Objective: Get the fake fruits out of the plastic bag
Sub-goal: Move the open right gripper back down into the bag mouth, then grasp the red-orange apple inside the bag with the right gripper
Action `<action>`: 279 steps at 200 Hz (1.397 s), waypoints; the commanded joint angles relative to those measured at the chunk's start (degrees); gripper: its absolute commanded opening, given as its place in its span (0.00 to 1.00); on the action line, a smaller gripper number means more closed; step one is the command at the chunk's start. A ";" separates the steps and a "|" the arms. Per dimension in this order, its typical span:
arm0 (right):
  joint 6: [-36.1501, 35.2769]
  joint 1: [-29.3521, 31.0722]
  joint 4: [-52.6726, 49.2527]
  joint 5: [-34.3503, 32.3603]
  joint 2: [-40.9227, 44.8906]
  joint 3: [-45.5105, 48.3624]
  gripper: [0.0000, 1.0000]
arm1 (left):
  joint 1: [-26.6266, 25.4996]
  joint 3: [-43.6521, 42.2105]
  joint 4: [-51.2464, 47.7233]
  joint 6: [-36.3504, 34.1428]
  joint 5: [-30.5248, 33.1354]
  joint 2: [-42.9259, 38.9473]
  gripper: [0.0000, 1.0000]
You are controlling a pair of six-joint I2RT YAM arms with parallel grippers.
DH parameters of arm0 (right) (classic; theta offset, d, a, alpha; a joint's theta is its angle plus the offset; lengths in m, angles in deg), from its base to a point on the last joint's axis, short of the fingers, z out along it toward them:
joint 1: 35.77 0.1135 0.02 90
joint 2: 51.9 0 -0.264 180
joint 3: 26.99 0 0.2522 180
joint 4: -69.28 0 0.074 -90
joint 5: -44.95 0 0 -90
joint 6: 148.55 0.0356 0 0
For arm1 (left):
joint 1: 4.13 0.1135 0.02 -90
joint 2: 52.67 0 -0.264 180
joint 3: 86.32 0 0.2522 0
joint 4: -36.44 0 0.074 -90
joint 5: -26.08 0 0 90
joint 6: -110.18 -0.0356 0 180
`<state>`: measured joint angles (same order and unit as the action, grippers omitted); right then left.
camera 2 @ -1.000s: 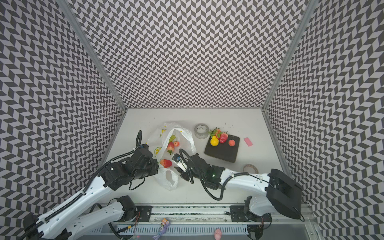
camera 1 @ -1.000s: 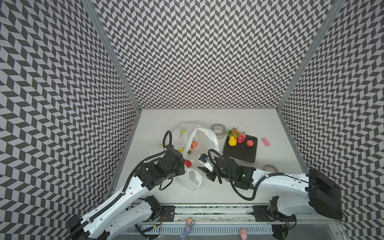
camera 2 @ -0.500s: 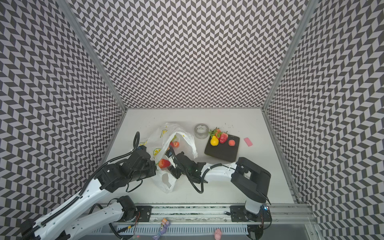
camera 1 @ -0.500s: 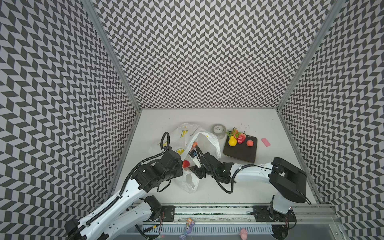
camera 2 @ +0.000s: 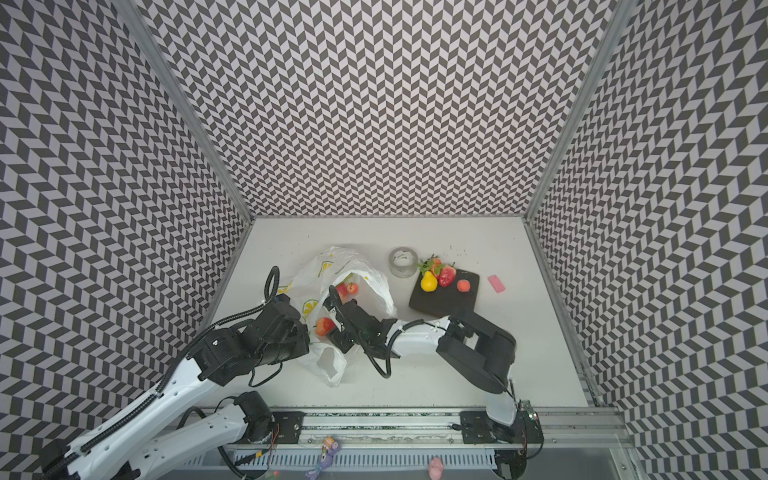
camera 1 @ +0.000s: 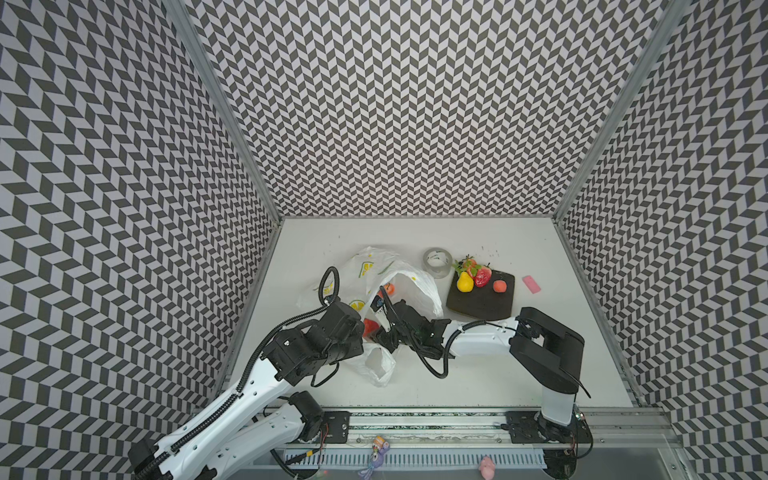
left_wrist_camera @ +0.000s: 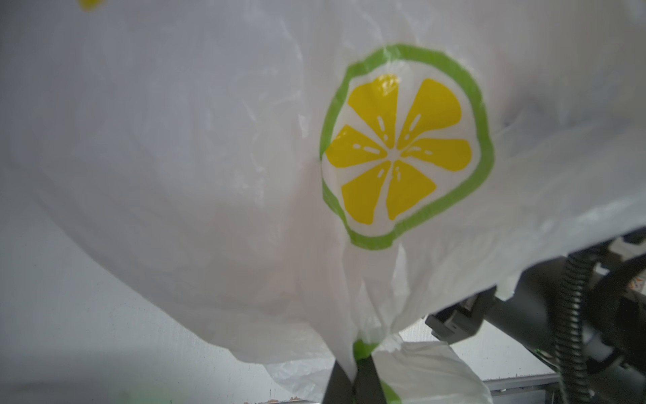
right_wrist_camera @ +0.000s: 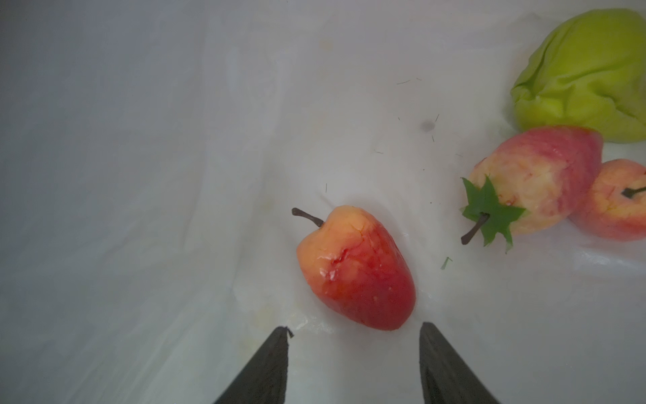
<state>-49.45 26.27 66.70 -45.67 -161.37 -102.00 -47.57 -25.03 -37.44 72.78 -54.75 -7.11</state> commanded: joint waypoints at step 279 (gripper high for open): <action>-26.93 -4.40 1.16 11.57 -14.10 -11.88 0.35 | 0.49 0.21 1.52 0.34 -0.04 0.01 0.00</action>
<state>-75.92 21.83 70.74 -33.63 -177.68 -114.94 -47.41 -25.03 -36.84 72.36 -55.65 -6.28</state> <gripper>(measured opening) 0.512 0.047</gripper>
